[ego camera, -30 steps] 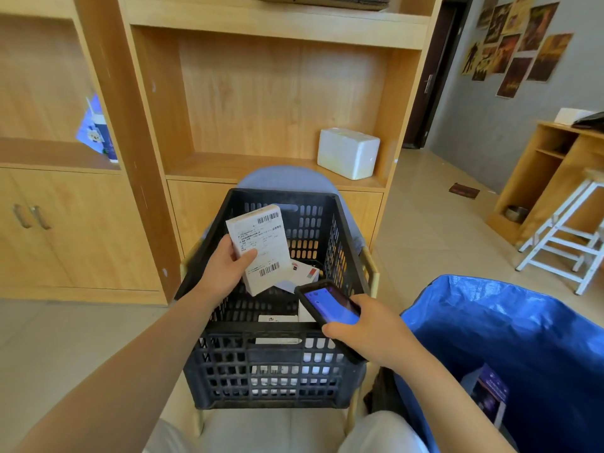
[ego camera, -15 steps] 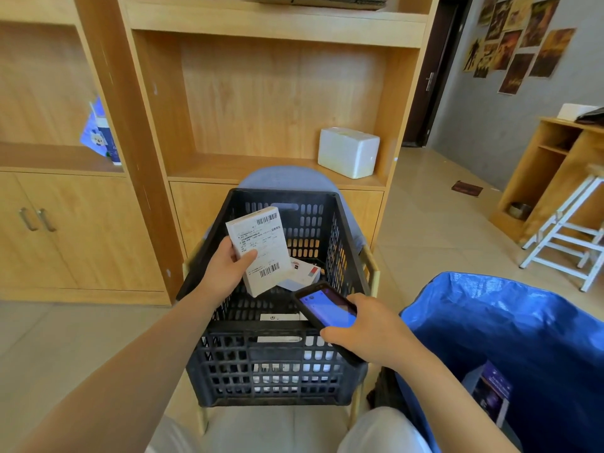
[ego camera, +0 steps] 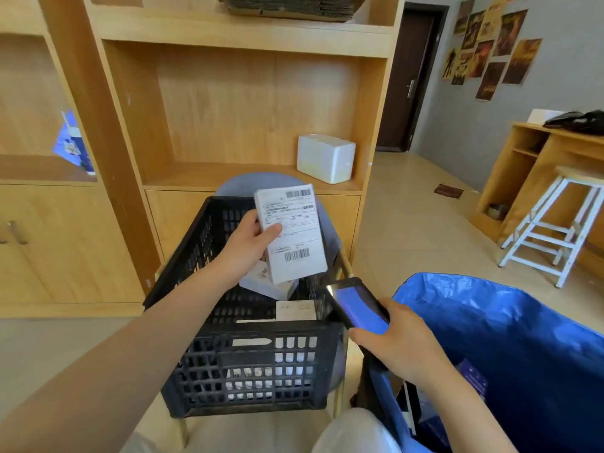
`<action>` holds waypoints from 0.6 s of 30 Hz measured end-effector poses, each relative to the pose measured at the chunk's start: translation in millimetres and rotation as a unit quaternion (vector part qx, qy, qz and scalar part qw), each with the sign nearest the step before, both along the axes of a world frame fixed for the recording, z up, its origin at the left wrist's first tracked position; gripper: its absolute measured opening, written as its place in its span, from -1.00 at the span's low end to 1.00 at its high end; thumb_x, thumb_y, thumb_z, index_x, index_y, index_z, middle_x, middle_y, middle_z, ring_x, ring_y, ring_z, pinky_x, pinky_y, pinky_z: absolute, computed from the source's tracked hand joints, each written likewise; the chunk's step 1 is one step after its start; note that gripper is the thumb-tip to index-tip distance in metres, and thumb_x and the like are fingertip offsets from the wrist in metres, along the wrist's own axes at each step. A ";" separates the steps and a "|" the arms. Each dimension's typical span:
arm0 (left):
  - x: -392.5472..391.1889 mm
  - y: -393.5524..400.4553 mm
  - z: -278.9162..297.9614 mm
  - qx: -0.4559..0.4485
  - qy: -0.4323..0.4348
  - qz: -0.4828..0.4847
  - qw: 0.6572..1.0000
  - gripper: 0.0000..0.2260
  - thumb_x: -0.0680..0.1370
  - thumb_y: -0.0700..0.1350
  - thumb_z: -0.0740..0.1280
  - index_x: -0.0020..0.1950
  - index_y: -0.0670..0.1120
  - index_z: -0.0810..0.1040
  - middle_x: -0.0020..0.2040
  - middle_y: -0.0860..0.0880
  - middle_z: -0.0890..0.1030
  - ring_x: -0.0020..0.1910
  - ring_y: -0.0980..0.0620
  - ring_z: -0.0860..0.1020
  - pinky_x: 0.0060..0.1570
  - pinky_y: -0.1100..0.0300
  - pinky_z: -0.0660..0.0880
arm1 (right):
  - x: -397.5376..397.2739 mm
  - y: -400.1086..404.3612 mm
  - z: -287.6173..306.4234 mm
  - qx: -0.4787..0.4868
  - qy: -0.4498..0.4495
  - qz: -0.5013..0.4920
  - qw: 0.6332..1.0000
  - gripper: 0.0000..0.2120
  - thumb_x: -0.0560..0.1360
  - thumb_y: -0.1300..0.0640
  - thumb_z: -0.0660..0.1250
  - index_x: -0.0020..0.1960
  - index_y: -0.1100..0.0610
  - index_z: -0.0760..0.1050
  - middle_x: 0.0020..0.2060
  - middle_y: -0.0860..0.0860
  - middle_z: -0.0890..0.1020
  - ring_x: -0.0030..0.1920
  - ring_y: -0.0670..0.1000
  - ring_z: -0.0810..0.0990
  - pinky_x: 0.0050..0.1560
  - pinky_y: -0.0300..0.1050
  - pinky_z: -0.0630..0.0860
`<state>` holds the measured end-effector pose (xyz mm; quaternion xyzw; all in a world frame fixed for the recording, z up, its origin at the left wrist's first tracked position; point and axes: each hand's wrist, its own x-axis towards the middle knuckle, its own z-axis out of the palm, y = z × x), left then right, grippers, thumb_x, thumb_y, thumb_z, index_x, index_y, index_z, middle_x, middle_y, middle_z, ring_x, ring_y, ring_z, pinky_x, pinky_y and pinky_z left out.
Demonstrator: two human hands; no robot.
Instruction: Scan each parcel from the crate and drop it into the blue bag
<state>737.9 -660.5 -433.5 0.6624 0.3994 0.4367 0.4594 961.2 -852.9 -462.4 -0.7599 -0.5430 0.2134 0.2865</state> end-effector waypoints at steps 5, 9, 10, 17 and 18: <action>89.4 -15.9 17.9 -0.018 0.038 -0.068 0.997 -0.58 0.55 0.12 0.33 0.36 0.00 0.42 0.19 0.10 0.64 0.10 0.13 0.64 0.14 0.02 0.56 | 61.0 -33.4 -2.8 0.002 0.039 -0.069 0.997 -0.75 0.39 -0.07 0.49 -0.04 -0.01 0.52 -0.18 -0.10 0.63 -0.19 -0.08 0.61 -0.25 -0.17 0.48; 176.7 -45.2 -3.2 -0.053 0.088 -0.127 0.987 -0.65 0.57 0.07 0.34 0.30 -0.04 0.44 0.11 0.10 0.65 0.05 0.10 0.64 0.08 0.13 0.55 | 123.1 -70.4 -26.3 -0.014 0.028 -0.172 0.985 -0.70 0.36 -0.13 0.49 -0.05 0.00 0.51 -0.17 -0.08 0.61 -0.21 -0.05 0.59 -0.26 -0.08 0.48; 197.3 -54.1 -11.7 -0.065 0.098 -0.146 0.982 -0.71 0.59 0.03 0.33 0.26 -0.04 0.43 0.06 0.13 0.63 0.01 0.13 0.63 -0.01 0.21 0.54 | 138.4 -80.4 -35.0 -0.024 0.024 -0.197 0.980 -0.68 0.35 -0.14 0.49 -0.05 0.01 0.51 -0.16 -0.06 0.61 -0.20 -0.02 0.60 -0.22 -0.04 0.51; 311.4 -95.7 -108.3 -0.190 0.177 -0.214 0.942 -0.71 0.50 -0.04 0.28 0.19 -0.05 0.41 0.14 -0.07 0.60 0.08 -0.03 0.58 0.07 0.01 0.55 | 214.5 -142.1 -92.2 -0.123 -0.005 -0.310 0.943 -0.52 0.36 -0.21 0.47 0.09 0.11 0.49 -0.03 0.03 0.60 -0.13 0.09 0.56 -0.12 0.03 0.51; 322.9 -98.0 -124.7 -0.205 0.192 -0.219 0.934 -0.73 0.51 -0.06 0.28 0.19 -0.07 0.40 0.13 -0.06 0.59 0.09 -0.04 0.57 0.03 0.02 0.54 | 220.9 -148.0 -99.5 -0.140 -0.009 -0.321 0.936 -0.49 0.36 -0.21 0.46 0.12 0.11 0.49 0.00 0.04 0.59 -0.10 0.10 0.55 -0.11 0.01 0.50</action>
